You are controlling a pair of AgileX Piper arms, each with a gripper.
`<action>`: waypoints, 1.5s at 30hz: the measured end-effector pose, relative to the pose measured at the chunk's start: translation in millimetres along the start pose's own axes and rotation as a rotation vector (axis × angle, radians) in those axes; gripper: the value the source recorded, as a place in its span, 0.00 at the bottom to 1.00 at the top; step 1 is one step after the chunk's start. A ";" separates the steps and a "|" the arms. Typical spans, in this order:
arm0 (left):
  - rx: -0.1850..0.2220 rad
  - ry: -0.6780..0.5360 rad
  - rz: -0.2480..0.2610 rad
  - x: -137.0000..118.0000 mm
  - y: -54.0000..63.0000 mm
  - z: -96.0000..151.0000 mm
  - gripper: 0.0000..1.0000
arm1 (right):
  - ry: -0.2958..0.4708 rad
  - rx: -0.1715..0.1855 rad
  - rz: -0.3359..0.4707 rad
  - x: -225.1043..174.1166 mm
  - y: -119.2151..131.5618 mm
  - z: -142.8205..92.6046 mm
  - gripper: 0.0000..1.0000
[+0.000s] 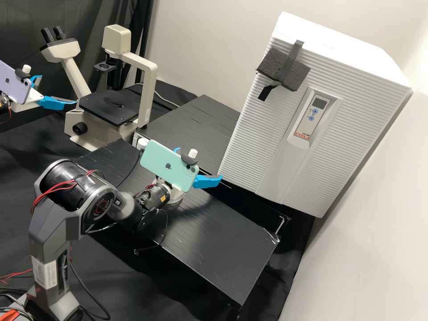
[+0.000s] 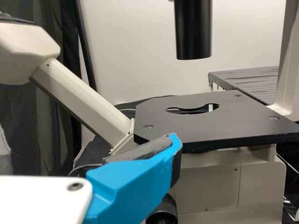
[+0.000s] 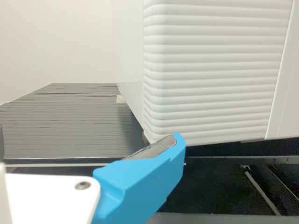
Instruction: Open the petri dish lid.
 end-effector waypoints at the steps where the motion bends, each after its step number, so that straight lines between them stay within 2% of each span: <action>1: 0.000 0.000 0.000 0.0 0.0 0.0 1.00 | 0.000 0.000 0.000 0.0 0.0 0.0 1.00; 10: 0.000 0.000 0.000 0.0 0.0 0.0 1.00 | -0.001 0.000 0.002 -4.9 0.2 1.0 1.00; 14: 0.000 0.000 0.000 0.0 0.0 0.0 1.00 | -0.001 0.021 0.003 -24.6 6.3 3.4 1.00; 19: 0.000 0.000 0.000 0.0 0.0 0.0 1.00 | 0.074 0.044 0.042 -49.6 13.8 -2.3 1.00; 21: 0.000 0.000 0.000 0.0 0.0 0.0 1.00 | 0.118 0.043 0.059 -60.8 14.8 -5.3 1.00; 24: 0.000 0.000 0.000 0.0 0.0 0.0 1.00 | 0.147 0.038 0.063 -72.2 12.1 -5.3 1.00; 37: 0.000 0.000 0.000 0.0 0.0 0.0 1.00 | 0.121 0.040 0.017 -101.8 -2.3 5.0 1.00; 39: 0.000 0.000 0.000 0.0 0.0 0.0 1.00 | 0.131 0.032 0.007 -105.3 -4.5 3.2 1.00; 45: 0.000 0.000 0.000 0.0 0.0 0.0 1.00 | 0.174 -0.031 -0.042 -112.7 -16.0 -3.9 1.00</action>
